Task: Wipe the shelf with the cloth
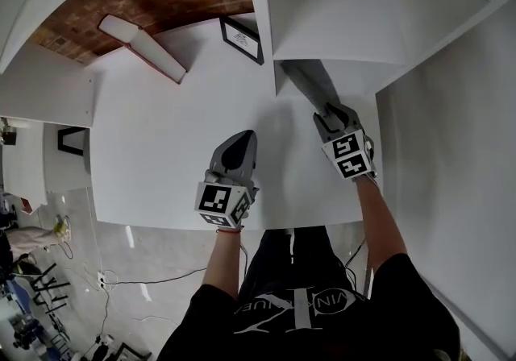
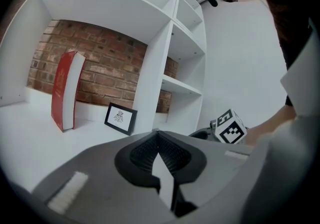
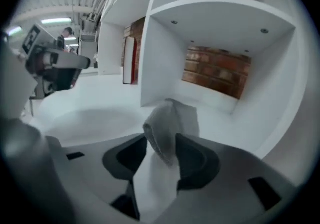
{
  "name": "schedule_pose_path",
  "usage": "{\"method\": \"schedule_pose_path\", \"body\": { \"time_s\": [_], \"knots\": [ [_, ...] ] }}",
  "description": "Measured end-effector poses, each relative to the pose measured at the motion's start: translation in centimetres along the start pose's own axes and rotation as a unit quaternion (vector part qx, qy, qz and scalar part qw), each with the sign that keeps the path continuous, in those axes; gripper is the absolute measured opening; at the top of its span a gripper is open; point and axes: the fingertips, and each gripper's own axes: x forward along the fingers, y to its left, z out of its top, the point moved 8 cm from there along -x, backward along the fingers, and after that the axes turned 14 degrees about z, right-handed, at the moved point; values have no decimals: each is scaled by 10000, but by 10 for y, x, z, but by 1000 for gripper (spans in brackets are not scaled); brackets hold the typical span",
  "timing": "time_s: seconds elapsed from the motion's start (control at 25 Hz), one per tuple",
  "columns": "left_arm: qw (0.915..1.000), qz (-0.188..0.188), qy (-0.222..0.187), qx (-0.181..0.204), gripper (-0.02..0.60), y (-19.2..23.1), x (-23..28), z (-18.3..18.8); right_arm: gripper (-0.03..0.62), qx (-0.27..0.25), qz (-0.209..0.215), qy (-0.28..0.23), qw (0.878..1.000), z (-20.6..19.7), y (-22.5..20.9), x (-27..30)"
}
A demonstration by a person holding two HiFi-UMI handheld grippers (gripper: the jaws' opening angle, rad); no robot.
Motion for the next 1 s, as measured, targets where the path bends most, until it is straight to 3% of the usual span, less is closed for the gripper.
{"method": "schedule_pose_path", "body": {
  "time_s": [0.04, 0.12, 0.24, 0.32, 0.4, 0.56, 0.72, 1.0],
  "knots": [
    [10000, 3, -20, -25, 9, 0, 0, 2, 173, 219, 311, -170, 9991, -1, 4, -5],
    [10000, 8, -68, -56, 9, 0, 0, 6, 192, 800, 658, -815, 9913, 3, 0, -21],
    [9999, 32, -127, -95, 9, 1, 0, 9, 192, 1264, 412, -1506, 9796, 19, -26, -27],
    [9998, 52, -132, -121, 9, -1, 1, 7, 177, 940, 131, -1108, 9893, 27, -40, -8],
    [9998, 56, -115, -119, 9, -3, 3, 3, 112, 479, 28, -448, 9978, 32, -45, 19],
    [9997, 173, -134, -72, 9, -1, 12, -2, 89, 183, 361, 233, 9989, 37, -40, 55],
    [9993, 269, -257, -35, 9, 3, 23, 3, 41, -512, 375, 410, 9971, 48, -33, 67],
    [9964, 712, -460, 80, 9, 20, 63, -5, 30, -905, 545, 303, 9939, 62, -27, 87]
  ]
}}
